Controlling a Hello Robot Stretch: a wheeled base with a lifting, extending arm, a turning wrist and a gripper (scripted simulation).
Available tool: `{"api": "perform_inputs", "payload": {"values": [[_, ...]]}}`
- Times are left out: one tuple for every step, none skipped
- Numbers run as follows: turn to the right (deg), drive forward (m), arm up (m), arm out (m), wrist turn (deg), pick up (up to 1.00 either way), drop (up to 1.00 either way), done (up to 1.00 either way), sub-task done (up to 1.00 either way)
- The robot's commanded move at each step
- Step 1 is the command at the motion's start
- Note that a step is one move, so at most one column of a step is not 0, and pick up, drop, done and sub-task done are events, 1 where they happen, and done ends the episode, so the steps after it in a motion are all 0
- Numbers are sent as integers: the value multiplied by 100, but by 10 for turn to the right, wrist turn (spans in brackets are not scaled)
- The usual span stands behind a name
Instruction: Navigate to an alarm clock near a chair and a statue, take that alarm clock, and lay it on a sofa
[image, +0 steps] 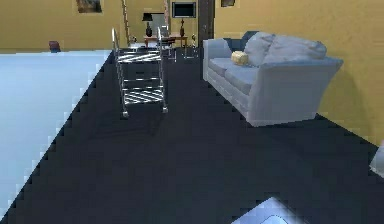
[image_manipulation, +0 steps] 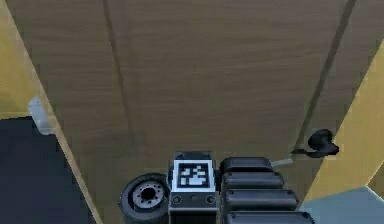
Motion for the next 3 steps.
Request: {"api": "perform_inputs", "payload": {"values": [[0,100,0,0,0,0,0,0,0],[30,0,0,0,0,0,0,0,0],[0,100,0,0,0,0,0,0,0]]}}
